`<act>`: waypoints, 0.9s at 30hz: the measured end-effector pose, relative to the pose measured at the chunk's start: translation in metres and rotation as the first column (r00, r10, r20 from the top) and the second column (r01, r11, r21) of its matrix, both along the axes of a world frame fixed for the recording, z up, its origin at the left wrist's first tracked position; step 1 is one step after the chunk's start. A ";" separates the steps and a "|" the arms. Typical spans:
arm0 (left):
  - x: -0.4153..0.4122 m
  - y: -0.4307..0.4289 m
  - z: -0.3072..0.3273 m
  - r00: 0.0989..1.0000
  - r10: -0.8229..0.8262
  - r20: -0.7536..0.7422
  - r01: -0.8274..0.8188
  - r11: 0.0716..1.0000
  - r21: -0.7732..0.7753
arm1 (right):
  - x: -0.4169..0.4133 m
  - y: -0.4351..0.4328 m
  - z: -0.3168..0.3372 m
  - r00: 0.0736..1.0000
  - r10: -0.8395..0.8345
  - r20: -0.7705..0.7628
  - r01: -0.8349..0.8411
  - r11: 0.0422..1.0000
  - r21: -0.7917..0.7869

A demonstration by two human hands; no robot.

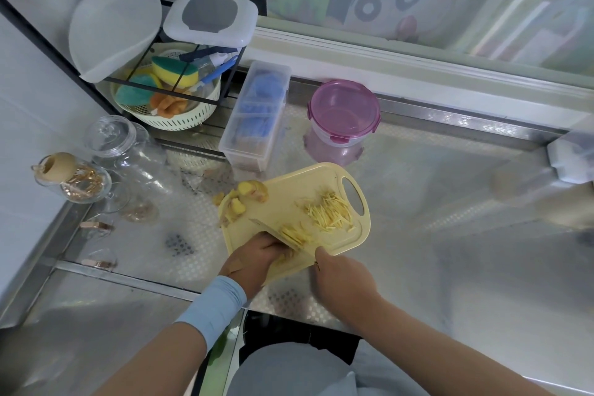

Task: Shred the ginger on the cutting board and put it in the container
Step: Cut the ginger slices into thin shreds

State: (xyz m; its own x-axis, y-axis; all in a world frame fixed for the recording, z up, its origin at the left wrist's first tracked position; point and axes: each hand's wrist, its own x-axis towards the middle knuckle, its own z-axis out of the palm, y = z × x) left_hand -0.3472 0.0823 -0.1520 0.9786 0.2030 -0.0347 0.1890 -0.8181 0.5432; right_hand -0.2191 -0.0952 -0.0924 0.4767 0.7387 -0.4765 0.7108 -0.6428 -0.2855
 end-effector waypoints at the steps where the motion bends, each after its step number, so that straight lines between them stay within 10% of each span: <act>1: 0.000 0.000 0.000 1.000 0.002 0.007 -0.002 1.000 -0.003 | 0.000 0.000 -0.001 1.000 0.001 -0.004 -0.001 1.000 0.002; 27: 0.001 -0.004 0.004 0.994 0.048 0.095 -0.047 0.999 -0.012 | 0.004 0.027 0.002 0.999 0.027 -0.047 -0.030 0.997 -0.066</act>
